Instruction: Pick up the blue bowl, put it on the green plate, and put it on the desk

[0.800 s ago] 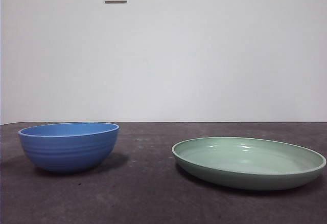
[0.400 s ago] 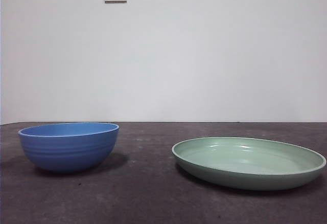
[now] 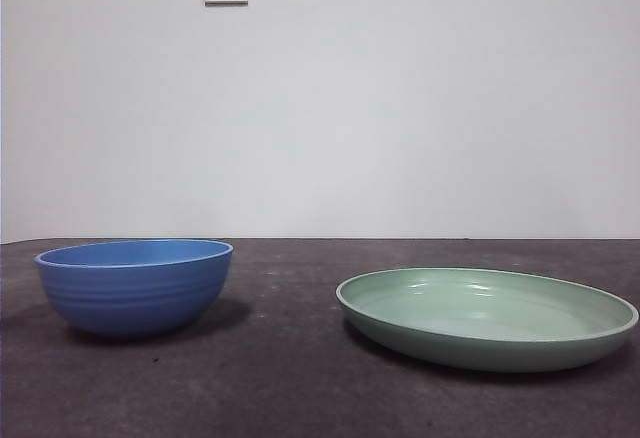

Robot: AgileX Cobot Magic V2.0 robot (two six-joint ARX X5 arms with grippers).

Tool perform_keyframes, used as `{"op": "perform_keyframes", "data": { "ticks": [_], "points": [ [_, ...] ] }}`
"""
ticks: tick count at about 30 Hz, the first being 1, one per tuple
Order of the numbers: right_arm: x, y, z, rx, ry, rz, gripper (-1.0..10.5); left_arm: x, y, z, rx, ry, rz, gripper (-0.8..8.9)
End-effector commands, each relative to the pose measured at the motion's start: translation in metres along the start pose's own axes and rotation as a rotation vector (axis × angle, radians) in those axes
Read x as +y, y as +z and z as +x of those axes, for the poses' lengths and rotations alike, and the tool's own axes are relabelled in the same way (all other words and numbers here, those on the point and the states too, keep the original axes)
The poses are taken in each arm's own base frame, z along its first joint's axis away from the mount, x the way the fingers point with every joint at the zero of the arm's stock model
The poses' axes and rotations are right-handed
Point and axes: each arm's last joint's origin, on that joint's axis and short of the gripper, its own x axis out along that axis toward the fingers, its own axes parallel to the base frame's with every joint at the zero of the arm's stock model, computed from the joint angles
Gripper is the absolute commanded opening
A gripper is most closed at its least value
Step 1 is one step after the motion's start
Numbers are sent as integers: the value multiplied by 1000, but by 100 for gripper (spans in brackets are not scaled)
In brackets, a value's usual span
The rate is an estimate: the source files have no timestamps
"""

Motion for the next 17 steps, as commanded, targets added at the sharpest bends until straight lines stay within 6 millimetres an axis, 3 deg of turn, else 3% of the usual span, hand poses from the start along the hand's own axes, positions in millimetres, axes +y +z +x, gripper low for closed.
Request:
{"op": "perform_keyframes", "data": {
  "ticks": [1, 11, 17],
  "points": [
    [1, 4, -1, -7, 1, -18, 593, -3, 6, -1, -19, -12, 24, 501],
    [1, 4, -1, -8, 5, -18, 593, 2, 4, 4, 18, 4, -4, 502],
    [1, 4, -1, -7, 5, -14, 593, 22, -4, 27, 178, 95, -56, 501]
  ]
}}
